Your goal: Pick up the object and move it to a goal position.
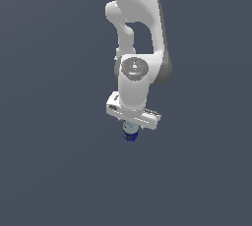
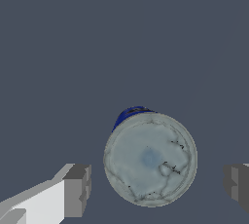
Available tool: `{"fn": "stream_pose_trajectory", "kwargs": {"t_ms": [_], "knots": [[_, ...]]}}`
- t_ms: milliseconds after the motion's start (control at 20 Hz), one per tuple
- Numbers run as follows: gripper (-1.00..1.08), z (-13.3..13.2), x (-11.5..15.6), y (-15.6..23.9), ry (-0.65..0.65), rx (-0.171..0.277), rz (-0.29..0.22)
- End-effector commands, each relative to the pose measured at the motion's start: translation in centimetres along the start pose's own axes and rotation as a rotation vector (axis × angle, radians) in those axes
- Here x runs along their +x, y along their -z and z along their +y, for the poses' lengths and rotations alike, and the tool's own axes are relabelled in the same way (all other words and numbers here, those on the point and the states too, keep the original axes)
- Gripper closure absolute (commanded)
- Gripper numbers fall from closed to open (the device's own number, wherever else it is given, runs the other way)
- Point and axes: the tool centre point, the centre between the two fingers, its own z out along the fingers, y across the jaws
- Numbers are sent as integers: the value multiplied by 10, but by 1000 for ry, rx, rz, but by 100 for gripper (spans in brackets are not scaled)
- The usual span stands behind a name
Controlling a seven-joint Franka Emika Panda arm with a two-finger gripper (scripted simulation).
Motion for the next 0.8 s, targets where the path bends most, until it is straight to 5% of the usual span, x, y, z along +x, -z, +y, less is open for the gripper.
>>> {"fn": "stream_pose_trajectory", "kwargs": {"t_ms": [0, 750], "knots": [[-92, 0, 0, 0, 0, 0, 0], [-92, 0, 0, -50, -5, 0, 1]]}}
